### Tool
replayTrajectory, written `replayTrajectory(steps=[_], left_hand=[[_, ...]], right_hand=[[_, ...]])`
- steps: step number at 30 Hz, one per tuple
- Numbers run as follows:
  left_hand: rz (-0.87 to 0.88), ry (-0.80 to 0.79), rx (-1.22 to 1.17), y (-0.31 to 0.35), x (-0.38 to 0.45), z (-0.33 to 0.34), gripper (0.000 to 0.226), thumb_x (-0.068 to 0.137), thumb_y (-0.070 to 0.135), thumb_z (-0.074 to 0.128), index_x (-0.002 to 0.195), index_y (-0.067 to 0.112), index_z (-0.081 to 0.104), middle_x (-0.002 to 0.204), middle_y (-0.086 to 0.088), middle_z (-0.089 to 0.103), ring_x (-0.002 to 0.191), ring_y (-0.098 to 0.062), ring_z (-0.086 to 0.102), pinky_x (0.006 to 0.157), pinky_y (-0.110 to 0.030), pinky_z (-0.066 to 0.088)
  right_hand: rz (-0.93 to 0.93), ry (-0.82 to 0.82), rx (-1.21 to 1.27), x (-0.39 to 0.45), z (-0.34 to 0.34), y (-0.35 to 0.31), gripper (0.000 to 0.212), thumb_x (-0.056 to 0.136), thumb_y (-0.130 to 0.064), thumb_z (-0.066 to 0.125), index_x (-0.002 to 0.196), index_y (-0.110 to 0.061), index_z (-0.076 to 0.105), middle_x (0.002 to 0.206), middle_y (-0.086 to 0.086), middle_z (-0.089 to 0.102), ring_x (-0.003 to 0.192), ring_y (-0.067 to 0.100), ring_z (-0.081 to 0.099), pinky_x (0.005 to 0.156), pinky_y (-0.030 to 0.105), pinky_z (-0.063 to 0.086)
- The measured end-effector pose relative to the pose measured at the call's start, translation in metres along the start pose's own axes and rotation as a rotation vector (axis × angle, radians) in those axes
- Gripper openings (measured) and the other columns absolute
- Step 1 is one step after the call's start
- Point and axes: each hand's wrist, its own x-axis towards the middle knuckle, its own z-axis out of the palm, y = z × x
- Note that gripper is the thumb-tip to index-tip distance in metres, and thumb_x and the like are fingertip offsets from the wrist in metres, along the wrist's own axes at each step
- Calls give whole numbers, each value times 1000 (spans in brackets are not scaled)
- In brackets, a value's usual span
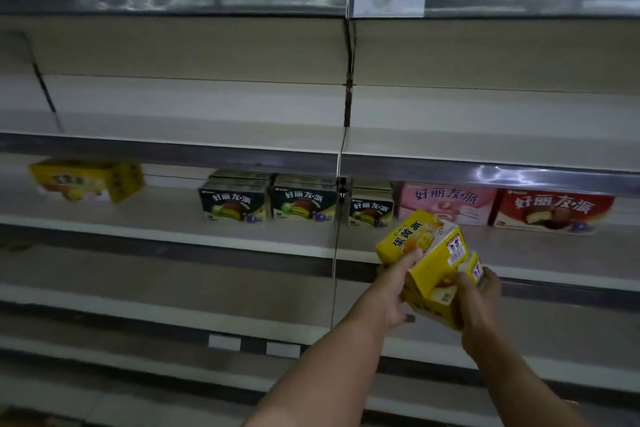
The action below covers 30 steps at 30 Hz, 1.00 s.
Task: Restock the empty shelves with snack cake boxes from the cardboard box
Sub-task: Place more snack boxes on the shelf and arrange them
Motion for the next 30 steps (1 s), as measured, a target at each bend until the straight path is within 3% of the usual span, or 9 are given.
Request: replayTrajectory(steps=[2, 3, 6, 9, 11, 15, 20, 24, 30], left_hand=[[26, 3, -60, -3, 6, 0, 39, 82, 42, 69, 113, 21, 59, 102, -5, 65, 94, -22, 60, 84, -41, 46], [36, 8, -86, -5, 9, 4, 29, 85, 34, 68, 109, 19, 61, 96, -6, 66, 87, -21, 62, 74, -37, 50], [118, 67, -157, -13, 21, 19, 41, 82, 18, 72, 120, 10, 61, 100, -11, 70, 83, -23, 67, 64, -31, 54], [191, 141, -198, -24, 36, 38, 43, 78, 8, 74, 119, 6, 60, 105, -14, 70, 76, -19, 69, 55, -25, 54], [235, 216, -153, -35, 47, 55, 46, 72, 8, 79, 113, 8, 59, 101, -13, 71, 72, -18, 70, 60, -27, 56], [303, 238, 2, -57, 62, 92, 73, 53, 14, 87, 119, 8, 54, 109, -13, 68, 95, -29, 67, 89, -49, 53], [333, 204, 113, -79, 75, 142, 71, 60, 12, 86, 120, 8, 49, 113, -10, 65, 98, -27, 64, 91, -45, 51], [380, 164, 213, -81, 84, 172, 65, 74, 9, 78, 126, 11, 39, 112, -4, 57, 94, -22, 54, 81, -29, 40], [373, 94, 350, -77, 119, 203, 77, 75, 14, 78, 136, 14, 32, 115, -3, 56, 96, -23, 52, 85, -30, 40]], right_hand=[[23, 26, 41, -4, -1, 1, 53, 91, -17, 62, 135, -16, 32, 120, 8, 51, 107, 28, 56, 93, 49, 48], [14, 68, 45, -6, -6, 0, 52, 89, -20, 65, 131, -9, 36, 119, 9, 54, 104, 27, 57, 91, 46, 48], [2, 172, 46, -9, -35, -7, 50, 84, -29, 71, 119, -8, 43, 115, 10, 60, 99, 25, 60, 89, 42, 49], [8, 224, 56, -8, -77, -14, 41, 89, -20, 66, 118, -14, 38, 113, 11, 58, 99, 27, 60, 91, 46, 49], [-9, 286, 71, -11, -107, -22, 39, 89, -18, 65, 119, -15, 38, 116, 13, 58, 102, 29, 61, 94, 48, 49], [15, 406, 172, -10, -158, -39, 37, 92, -17, 58, 123, -15, 39, 121, 12, 57, 106, 28, 59, 94, 44, 47], [95, 463, 400, -10, -207, -50, 35, 92, -20, 50, 126, -14, 49, 105, 12, 60, 77, 20, 60, 59, 28, 46], [122, 463, 573, -6, -232, -55, 23, 94, -23, 44, 114, -15, 54, 89, 7, 61, 74, 19, 57, 65, 29, 45], [83, 446, 743, 22, -250, -65, 16, 96, -27, 48, 101, -14, 56, 85, 6, 56, 75, 18, 55, 60, 25, 51]])
